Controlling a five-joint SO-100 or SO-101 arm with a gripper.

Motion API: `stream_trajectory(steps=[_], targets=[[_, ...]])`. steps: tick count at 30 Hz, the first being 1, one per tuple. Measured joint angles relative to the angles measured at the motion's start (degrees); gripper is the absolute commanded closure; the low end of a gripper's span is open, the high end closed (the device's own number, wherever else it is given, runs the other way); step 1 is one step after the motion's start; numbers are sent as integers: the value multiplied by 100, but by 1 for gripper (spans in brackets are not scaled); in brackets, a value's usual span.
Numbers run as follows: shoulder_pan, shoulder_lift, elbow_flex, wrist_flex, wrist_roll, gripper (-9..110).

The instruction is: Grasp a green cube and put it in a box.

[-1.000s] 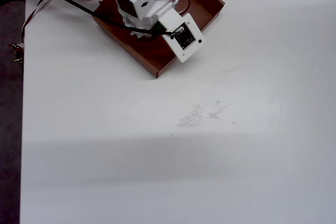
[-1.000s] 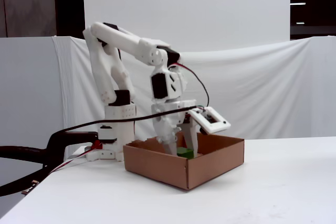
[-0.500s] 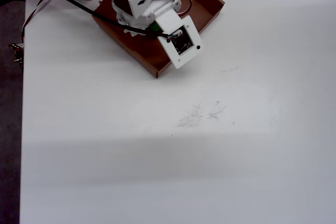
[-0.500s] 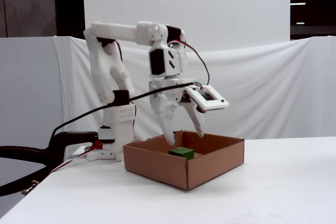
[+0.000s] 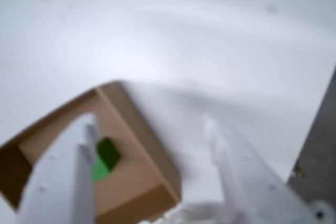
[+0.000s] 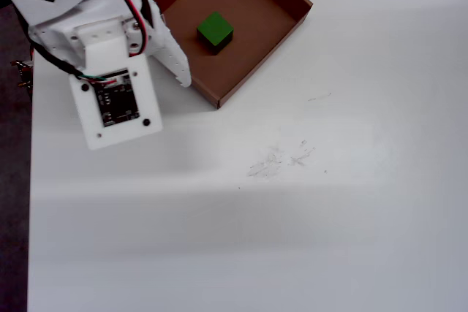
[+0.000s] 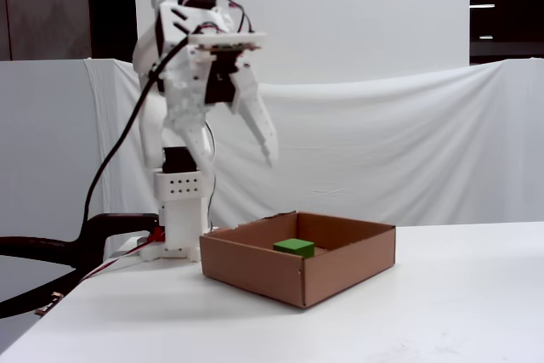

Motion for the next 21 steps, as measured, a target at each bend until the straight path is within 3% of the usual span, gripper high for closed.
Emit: stream_trajectory(steps=[7,21], targets=[[756,1371,1714,-281,-738,81],[1187,4087,4685,105,-1345,85]])
